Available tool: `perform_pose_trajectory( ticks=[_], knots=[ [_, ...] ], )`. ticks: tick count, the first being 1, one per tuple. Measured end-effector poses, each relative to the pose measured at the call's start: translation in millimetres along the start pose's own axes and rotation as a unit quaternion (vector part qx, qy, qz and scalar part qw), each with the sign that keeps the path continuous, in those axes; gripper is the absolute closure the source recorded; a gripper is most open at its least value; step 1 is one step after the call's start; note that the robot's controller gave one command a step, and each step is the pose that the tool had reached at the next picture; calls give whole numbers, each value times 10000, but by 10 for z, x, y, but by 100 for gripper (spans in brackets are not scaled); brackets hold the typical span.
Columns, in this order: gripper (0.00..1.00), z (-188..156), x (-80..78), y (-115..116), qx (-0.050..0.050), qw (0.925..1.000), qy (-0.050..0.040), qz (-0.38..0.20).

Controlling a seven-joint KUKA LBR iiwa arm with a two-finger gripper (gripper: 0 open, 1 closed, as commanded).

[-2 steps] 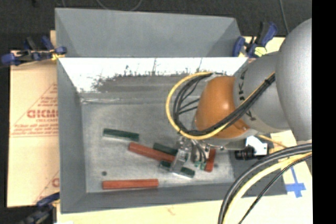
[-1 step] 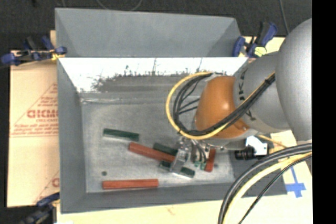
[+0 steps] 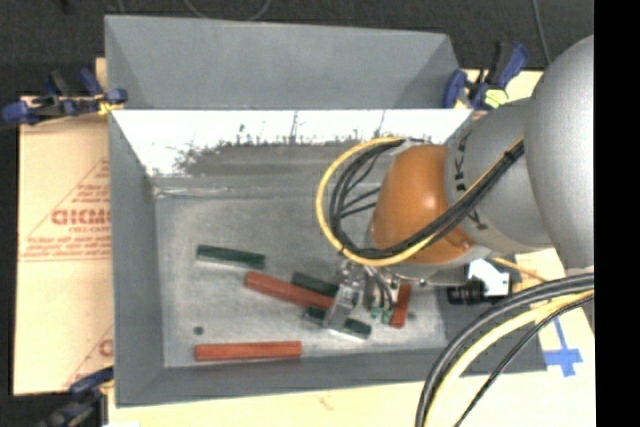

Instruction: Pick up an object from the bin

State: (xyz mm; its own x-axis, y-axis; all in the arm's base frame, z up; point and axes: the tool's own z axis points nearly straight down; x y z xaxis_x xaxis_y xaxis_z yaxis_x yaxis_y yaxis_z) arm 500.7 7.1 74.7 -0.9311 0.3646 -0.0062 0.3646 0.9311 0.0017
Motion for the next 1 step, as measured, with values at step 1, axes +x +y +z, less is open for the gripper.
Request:
perform_pose_trajectory(
  ticks=[1],
  knots=[
    [100, 0, 0, 0, 0, 10000, 0, -2]
  ],
)
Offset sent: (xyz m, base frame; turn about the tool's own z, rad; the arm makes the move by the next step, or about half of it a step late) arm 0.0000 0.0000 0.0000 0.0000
